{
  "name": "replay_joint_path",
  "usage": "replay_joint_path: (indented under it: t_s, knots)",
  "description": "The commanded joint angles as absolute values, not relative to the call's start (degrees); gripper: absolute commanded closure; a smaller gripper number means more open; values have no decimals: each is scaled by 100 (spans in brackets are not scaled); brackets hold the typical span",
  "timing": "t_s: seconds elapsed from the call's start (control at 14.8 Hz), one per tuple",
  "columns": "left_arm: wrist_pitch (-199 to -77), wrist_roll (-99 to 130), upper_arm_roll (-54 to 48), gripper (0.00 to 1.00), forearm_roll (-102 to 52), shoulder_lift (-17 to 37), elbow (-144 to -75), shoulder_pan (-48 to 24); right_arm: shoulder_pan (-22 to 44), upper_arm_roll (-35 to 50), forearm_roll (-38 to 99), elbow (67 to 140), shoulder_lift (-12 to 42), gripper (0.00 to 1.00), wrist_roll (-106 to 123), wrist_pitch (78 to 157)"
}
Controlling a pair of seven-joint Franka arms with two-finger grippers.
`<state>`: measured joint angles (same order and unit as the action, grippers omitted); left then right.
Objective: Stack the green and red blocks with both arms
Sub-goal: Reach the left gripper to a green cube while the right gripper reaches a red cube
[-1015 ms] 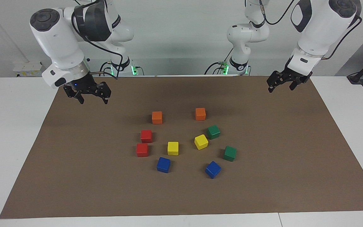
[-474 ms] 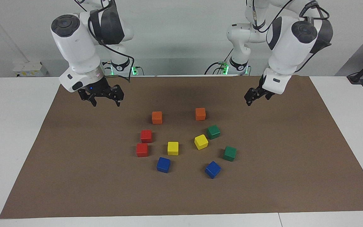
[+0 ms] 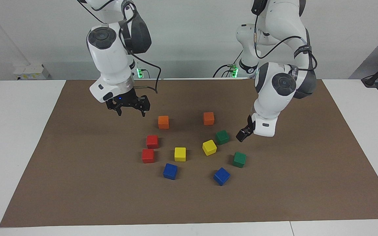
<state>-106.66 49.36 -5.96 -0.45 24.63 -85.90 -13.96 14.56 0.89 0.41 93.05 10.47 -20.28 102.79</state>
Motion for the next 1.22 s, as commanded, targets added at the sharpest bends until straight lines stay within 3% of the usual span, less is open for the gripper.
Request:
replay_joint_path:
  t_s: [0.0, 1.15]
  knots:
    - [-10407, 5500, -492, 0, 193, 3259, -7500, -1564, 1477, 79, 114, 9281, 1195, 0, -2179, 10415]
    - [-11513, 6644, -387, 0, 642, 3894, -7637, -1758, 1599, 114, 123, 10318, 1459, 0, -2751, 11777]
